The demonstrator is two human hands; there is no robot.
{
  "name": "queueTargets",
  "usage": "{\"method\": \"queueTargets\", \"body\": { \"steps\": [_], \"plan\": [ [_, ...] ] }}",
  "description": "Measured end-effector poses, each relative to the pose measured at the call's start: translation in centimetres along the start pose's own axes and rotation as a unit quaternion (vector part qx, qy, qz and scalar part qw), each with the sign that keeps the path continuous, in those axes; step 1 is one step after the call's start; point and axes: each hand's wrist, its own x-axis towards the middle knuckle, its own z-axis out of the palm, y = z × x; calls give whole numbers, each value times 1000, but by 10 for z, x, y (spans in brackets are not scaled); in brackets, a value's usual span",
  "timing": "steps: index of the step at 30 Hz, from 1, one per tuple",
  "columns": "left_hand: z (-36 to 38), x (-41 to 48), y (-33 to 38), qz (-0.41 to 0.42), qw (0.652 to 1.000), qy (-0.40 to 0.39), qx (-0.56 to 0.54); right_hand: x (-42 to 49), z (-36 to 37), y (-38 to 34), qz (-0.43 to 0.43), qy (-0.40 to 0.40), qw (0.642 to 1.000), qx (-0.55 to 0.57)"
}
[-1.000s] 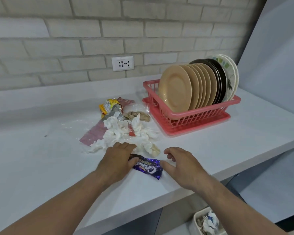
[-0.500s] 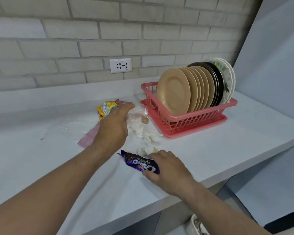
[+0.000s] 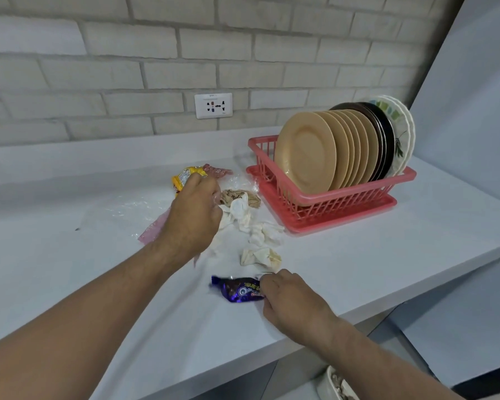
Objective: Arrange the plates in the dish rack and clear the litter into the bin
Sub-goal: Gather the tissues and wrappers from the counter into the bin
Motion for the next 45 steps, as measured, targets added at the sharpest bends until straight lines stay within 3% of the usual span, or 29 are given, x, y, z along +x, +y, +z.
{"method": "queueTargets", "body": {
  "steps": [3, 8, 13, 15, 20, 25, 27, 31, 36, 39, 42, 45],
  "plan": [
    [-5, 2, -2, 37, 999, -10, -30, -1, 4, 5, -19, 5, 1000, -24],
    [-14, 7, 2, 1, 993, -26, -113, -4, 7, 8, -12, 39, 998, -52],
    [-8, 7, 0, 11, 997, -41, -60, -4, -11, 15, 87, 29, 996, 8],
    [-5, 5, 0, -19, 996, -82, -39, -7, -21, 20, 118, -26, 992, 32],
    [7, 0, 2, -35, 993, -95, -58, -14, -31, 26, 184, 21, 976, 114],
    [9, -4, 14, -18, 975, -186, -124, -13, -33, 39, 217, 31, 966, 136],
    [15, -3, 19, -17, 979, -162, -123, -16, -32, 50, 226, 22, 959, 170],
    [29, 3, 26, -123, 980, -91, -125, -18, -36, 68, 260, -29, 938, 228],
    [47, -2, 38, -152, 980, -121, -41, -17, -39, 92, 194, -21, 956, 219],
    [61, -16, 45, -143, 983, -107, 45, -15, -42, 105, 200, -1, 956, 212],
    [85, -33, 47, -143, 972, -146, 113, -14, -46, 113, 208, 15, 944, 254],
    [116, -44, 43, -94, 970, -145, 169, -12, -44, 120, 218, 21, 938, 268]
  ]
}}
